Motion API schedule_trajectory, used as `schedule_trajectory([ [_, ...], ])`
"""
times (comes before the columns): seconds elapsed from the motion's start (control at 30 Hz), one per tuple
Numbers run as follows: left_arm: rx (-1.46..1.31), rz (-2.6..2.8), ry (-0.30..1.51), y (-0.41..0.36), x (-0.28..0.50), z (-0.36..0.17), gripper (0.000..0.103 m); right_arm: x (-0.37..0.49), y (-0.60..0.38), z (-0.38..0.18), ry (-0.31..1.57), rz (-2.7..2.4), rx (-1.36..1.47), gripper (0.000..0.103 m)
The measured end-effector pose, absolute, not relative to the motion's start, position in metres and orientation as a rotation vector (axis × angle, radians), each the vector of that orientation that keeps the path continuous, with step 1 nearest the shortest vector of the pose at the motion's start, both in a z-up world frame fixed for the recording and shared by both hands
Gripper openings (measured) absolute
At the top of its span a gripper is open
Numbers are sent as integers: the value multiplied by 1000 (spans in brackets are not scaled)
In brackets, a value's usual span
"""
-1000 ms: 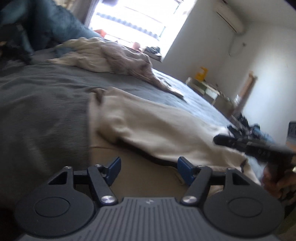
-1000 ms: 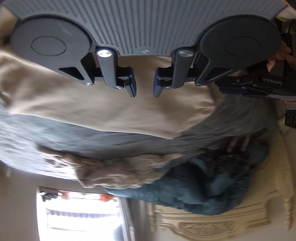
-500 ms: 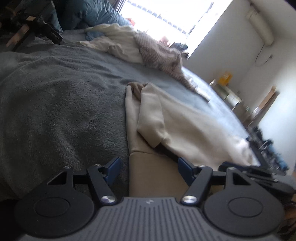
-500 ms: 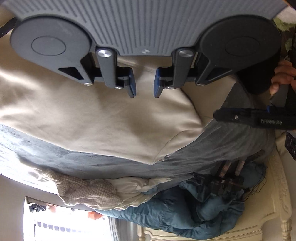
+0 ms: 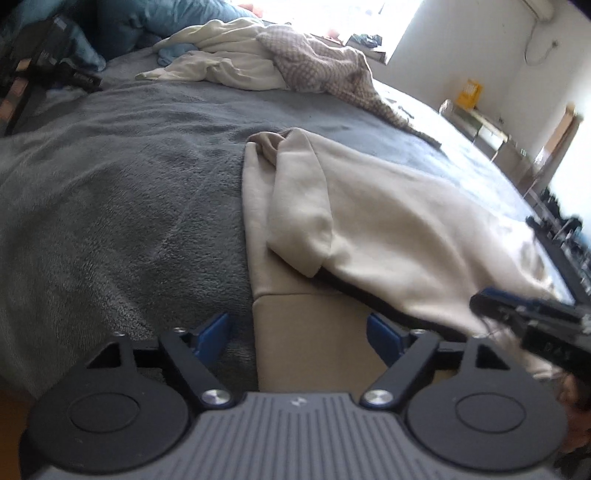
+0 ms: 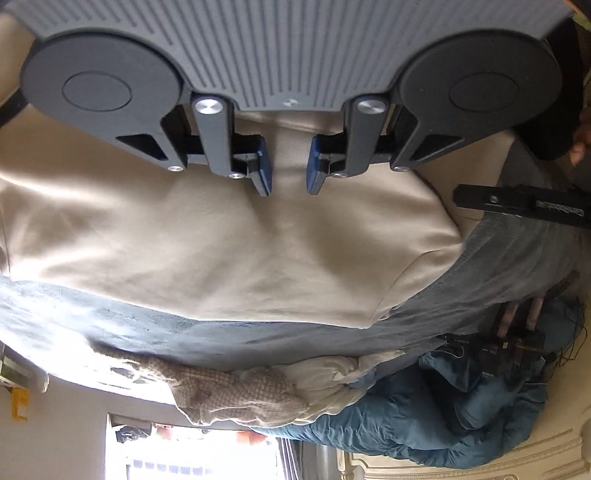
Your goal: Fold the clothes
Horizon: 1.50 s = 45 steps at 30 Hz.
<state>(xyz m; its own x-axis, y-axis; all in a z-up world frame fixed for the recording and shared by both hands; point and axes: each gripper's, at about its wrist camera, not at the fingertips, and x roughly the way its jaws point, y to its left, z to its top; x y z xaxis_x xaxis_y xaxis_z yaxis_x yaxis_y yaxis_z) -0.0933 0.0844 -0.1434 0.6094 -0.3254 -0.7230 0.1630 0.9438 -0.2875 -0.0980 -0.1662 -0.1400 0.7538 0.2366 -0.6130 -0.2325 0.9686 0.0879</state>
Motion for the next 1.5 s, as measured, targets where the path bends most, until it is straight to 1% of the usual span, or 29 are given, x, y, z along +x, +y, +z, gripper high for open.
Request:
schedule_trajectory([
  [0.07, -151, -277, 880, 76, -93, -143, 91, -99, -166, -134, 657, 263, 24, 21],
  [0.13, -99, -266, 887, 68, -94, -142, 92, -99, -165, -129, 639, 264, 33, 21],
  [0.4, -15, -219, 927, 53, -94, -142, 94, -98, -167, -128, 624, 254, 56, 21],
  [0.53, 16, -198, 949, 49, -94, -143, 98, -99, -171, -129, 626, 249, 83, 21],
  [1.0, 8, -157, 984, 53, -97, -147, 103, -98, -156, -123, 606, 300, 65, 25],
  [1.2, -69, -220, 936, 67, -105, -145, 103, -92, -144, -118, 600, 350, 67, 29],
  [1.3, -139, -251, 921, 78, -108, -143, 102, -88, -139, -116, 599, 381, 82, 34],
  [1.37, -170, -259, 912, 85, -110, -143, 102, -85, -135, -115, 600, 401, 90, 41],
  [1.5, -164, -277, 907, 89, -112, -143, 102, -76, -125, -115, 607, 441, 97, 41],
])
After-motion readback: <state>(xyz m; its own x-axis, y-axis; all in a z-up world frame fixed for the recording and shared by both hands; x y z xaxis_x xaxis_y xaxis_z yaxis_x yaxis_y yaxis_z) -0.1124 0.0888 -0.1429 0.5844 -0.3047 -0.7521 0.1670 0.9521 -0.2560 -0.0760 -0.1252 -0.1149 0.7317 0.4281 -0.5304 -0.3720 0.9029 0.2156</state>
